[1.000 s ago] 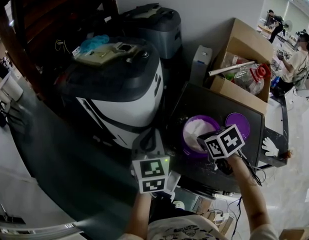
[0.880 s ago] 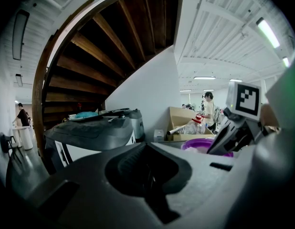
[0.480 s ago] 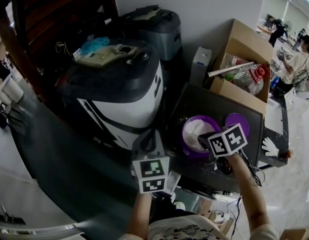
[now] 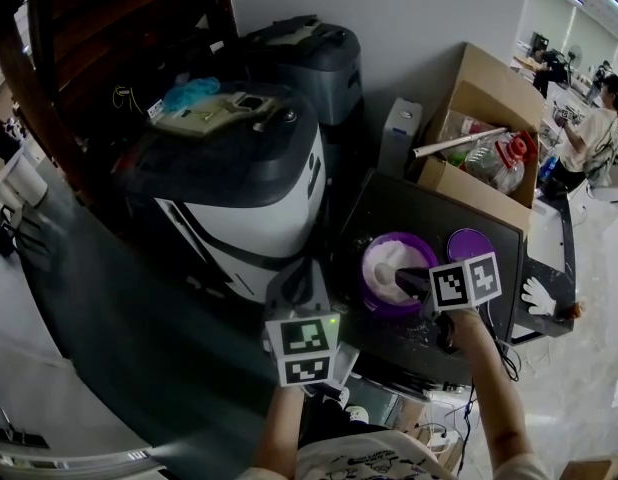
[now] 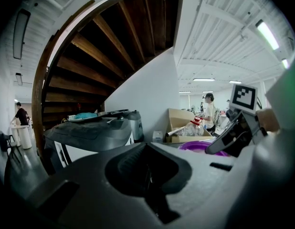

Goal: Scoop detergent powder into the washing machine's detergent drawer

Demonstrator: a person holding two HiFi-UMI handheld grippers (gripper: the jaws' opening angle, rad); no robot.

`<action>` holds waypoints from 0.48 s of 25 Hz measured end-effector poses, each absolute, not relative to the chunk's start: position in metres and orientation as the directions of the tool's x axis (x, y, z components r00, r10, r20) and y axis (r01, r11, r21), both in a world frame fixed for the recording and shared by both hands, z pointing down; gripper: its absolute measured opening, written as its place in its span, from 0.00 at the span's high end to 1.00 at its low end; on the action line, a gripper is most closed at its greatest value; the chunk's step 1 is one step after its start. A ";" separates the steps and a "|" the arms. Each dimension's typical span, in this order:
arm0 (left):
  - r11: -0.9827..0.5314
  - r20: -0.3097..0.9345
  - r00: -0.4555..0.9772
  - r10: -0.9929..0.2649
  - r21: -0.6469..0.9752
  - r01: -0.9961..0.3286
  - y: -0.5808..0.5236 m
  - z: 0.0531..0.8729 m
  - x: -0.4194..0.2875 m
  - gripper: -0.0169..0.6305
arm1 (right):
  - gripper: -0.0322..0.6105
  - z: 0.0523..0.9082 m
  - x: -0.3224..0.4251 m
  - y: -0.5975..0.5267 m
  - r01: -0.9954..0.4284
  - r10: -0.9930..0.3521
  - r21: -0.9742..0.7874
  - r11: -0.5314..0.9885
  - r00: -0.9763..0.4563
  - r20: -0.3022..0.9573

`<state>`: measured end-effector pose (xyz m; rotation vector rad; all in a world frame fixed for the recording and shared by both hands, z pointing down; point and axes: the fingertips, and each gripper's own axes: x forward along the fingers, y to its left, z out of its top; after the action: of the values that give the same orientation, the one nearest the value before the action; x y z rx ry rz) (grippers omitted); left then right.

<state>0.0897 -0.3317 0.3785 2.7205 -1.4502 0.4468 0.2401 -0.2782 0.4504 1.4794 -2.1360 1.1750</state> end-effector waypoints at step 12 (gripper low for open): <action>-0.559 0.250 0.522 -0.816 -0.109 -0.822 -0.327 0.372 0.091 0.97 | 0.92 0.438 0.254 -0.275 -0.648 -0.782 -0.761 -0.019 -0.464 0.415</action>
<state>0.0906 -0.3268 0.3722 2.7201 -1.4644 0.4274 0.2543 -0.2752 0.4379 1.6848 -2.2890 1.6300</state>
